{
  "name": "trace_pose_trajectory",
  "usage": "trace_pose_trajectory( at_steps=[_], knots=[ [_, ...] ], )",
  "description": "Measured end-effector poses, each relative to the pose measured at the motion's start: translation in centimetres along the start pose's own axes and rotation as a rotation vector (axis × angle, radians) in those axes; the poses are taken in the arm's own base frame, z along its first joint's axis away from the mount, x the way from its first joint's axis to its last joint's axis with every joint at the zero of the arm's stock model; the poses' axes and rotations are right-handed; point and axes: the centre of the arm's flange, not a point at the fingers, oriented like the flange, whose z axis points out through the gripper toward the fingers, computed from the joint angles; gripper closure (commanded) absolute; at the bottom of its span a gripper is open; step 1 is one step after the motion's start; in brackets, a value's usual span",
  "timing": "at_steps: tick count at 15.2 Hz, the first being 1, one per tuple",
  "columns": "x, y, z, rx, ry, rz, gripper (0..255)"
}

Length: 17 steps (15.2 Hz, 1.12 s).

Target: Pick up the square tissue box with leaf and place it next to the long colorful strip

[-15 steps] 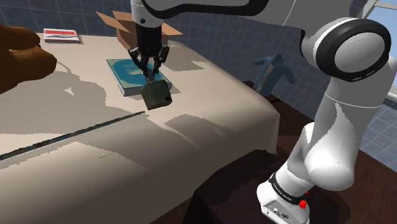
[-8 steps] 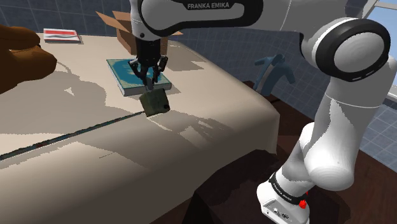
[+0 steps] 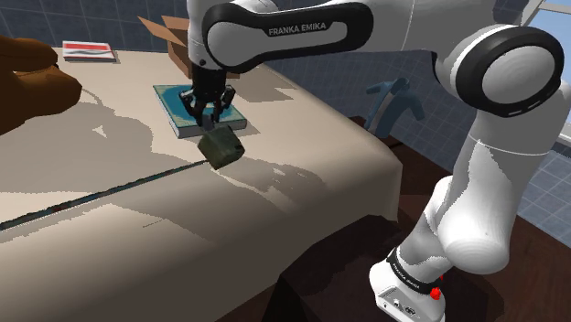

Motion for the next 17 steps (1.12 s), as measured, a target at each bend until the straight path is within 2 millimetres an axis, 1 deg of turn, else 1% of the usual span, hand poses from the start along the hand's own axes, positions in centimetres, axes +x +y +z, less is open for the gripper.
trace_pose_trajectory(
  at_steps=[2,3,4,6,9,10,16,17],
  knots=[
    [0.2,0.1,0.9,0.024,0.029,-0.002,255],
    [0.7,-0.3,1.4,0.019,0.023,-0.002,255],
    [-0.1,-0.4,2.5,0.001,-0.006,-0.002,255],
    [-1.0,-0.1,3.7,-0.042,-0.074,-0.005,255],
    [-1.2,0.2,3.8,-0.055,-0.094,-0.005,255],
    [-1.3,0.2,3.8,-0.056,-0.095,-0.005,0],
    [-1.3,0.2,3.8,-0.057,-0.097,-0.005,0],
    [-1.3,0.2,3.3,-0.057,-0.097,-0.005,0]
  ],
)
